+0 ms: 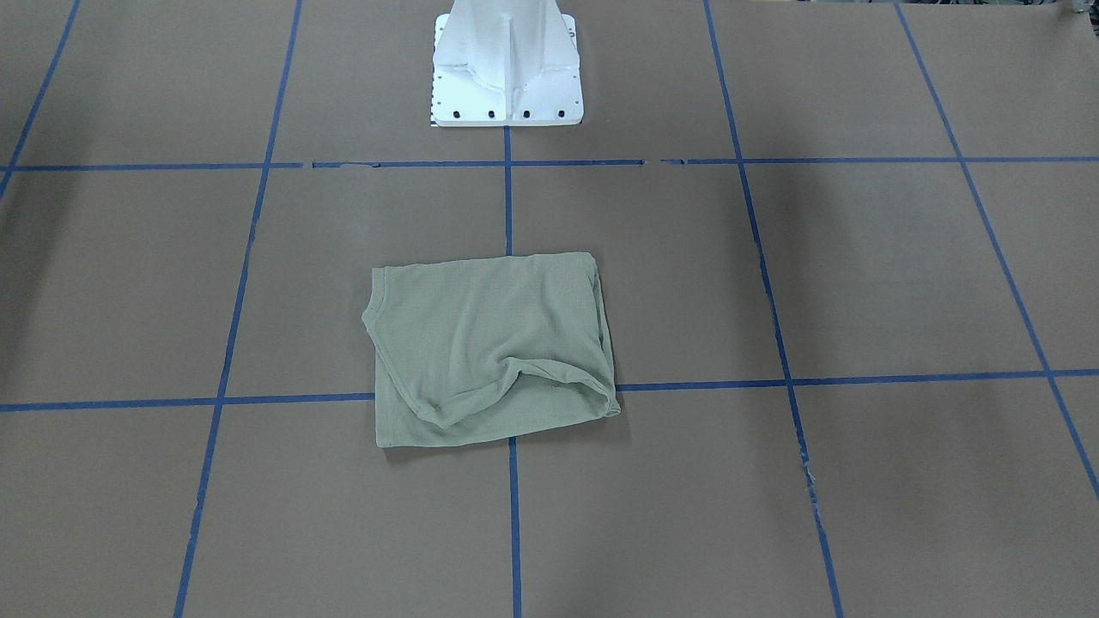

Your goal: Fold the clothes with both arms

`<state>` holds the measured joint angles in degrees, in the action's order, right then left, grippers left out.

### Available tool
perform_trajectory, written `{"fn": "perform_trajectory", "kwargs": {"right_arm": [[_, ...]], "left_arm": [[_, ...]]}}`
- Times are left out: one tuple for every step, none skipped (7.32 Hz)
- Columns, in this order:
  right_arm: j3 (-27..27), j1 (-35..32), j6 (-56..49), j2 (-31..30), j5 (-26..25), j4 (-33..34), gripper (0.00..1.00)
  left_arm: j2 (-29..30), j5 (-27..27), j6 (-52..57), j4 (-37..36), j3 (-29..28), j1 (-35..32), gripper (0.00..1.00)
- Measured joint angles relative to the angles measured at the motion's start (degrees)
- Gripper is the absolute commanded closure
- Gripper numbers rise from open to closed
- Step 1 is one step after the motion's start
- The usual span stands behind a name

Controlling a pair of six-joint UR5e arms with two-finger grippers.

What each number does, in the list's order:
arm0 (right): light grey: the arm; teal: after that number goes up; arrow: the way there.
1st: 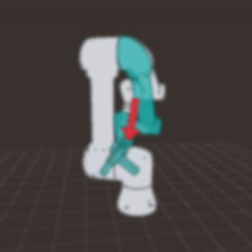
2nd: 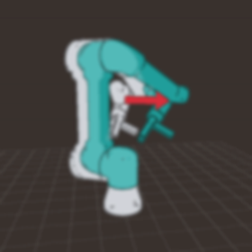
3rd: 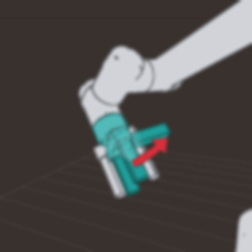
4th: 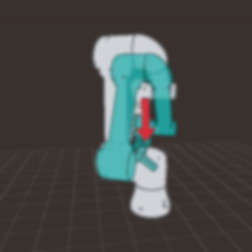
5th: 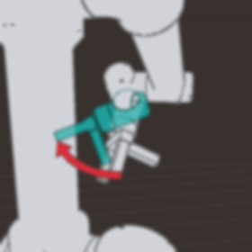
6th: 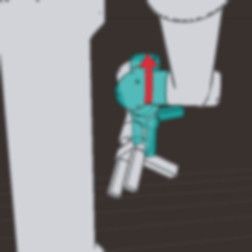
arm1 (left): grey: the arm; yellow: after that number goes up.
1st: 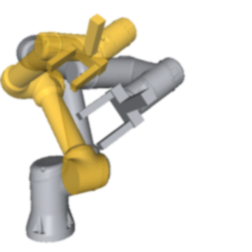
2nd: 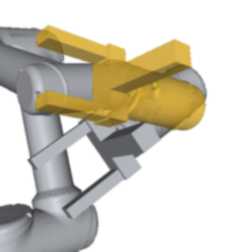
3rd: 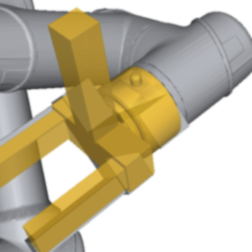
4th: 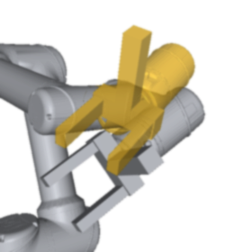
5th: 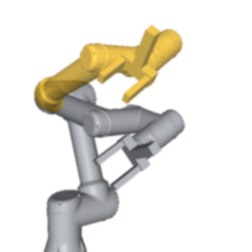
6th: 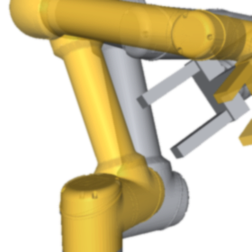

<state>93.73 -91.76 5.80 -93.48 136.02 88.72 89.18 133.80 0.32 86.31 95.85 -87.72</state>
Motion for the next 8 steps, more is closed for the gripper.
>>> {"fn": "perform_trajectory", "kwargs": {"right_arm": [[-0.01,0.00,0.00,-0.02,-0.03,-0.01,0.00],[0.01,0.00,-0.06,-0.01,-0.03,-0.03,0.00],[0.04,0.00,-0.26,0.02,0.03,-0.03,0.00],[0.04,0.01,-0.49,0.07,0.08,-0.03,0.00],[0.04,0.08,-0.62,0.11,0.10,-0.04,0.00],[0.01,0.16,-0.67,0.16,0.12,-0.04,0.00],[-0.03,0.24,-0.69,0.19,0.12,-0.06,0.00],[-0.03,0.33,-0.70,0.21,0.12,-0.09,0.00]], "left_arm": [[0.01,0.00,0.02,0.00,0.02,0.01,0.00],[0.02,0.01,0.03,0.00,0.03,0.05,0.00],[0.02,0.01,0.03,0.00,0.03,0.06,0.00],[0.02,0.01,0.03,0.00,0.03,0.04,0.00],[0.02,0.01,0.03,0.00,0.03,0.02,0.00],[0.03,0.03,0.03,0.00,0.04,0.01,0.00],[0.02,0.05,0.03,0.00,0.04,0.01,0.00],[0.02,0.05,0.03,0.02,0.02,0.01,0.00]]}}
